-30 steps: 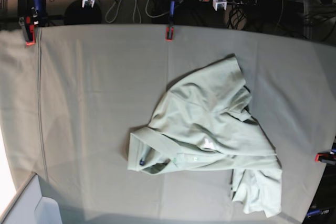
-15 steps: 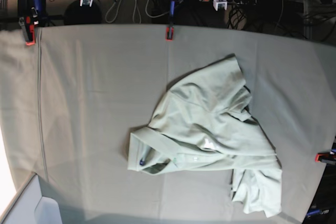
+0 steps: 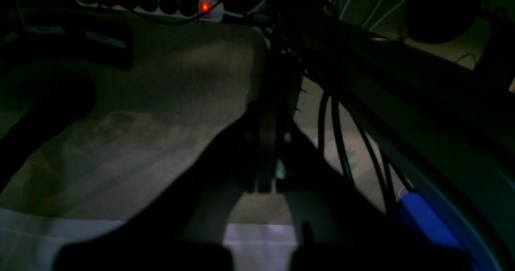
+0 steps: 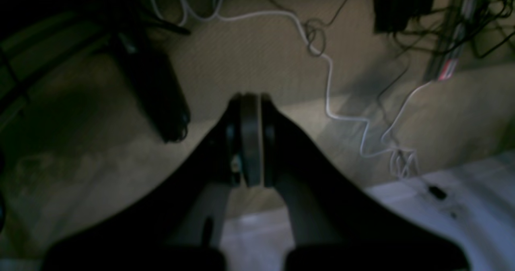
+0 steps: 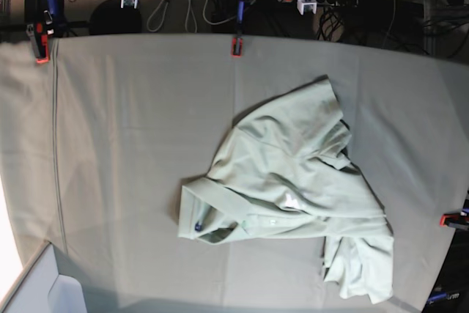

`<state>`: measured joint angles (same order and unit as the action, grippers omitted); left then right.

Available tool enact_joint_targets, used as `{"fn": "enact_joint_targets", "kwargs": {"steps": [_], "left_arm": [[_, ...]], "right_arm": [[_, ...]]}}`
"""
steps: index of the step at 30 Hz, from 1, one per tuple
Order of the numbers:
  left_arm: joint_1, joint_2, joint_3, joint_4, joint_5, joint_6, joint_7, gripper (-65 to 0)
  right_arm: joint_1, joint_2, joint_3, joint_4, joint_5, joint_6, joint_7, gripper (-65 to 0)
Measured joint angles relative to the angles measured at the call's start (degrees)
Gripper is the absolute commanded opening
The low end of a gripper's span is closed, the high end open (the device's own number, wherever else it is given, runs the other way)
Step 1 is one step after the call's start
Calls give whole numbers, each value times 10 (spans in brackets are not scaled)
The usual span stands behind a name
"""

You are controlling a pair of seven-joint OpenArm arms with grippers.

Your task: Layout the t-shirt on the table in an organized manner, then fold the t-shirt properly

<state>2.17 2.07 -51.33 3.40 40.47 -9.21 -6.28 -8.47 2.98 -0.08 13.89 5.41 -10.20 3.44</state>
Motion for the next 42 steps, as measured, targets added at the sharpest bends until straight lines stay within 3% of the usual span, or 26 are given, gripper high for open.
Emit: {"fn": "enact_joint_targets", "kwargs": {"steps": [8,10,12,26,32,42], "left_arm": [[0,0,0,0,0,0,0,-649],[0,0,0,0,0,0,0,-649],[0,0,0,0,0,0,0,-649],[0,0,0,0,0,0,0,-649],[18,0,0,15,0,-2,-6,-649],[82,2,0,56,-2,-3,-130,-649]], "right_arm": [[0,1,-2,0,0,21,0,-650],[0,2,1,0,1,67,-3,-650],[0,0,1,0,0,89,-4,-650],[-2,2,1,0,0,89,4,-650],[-57,2,-2,73,0,89,48,-650],[-92,15,1,116,0,90,59,-650]]}}
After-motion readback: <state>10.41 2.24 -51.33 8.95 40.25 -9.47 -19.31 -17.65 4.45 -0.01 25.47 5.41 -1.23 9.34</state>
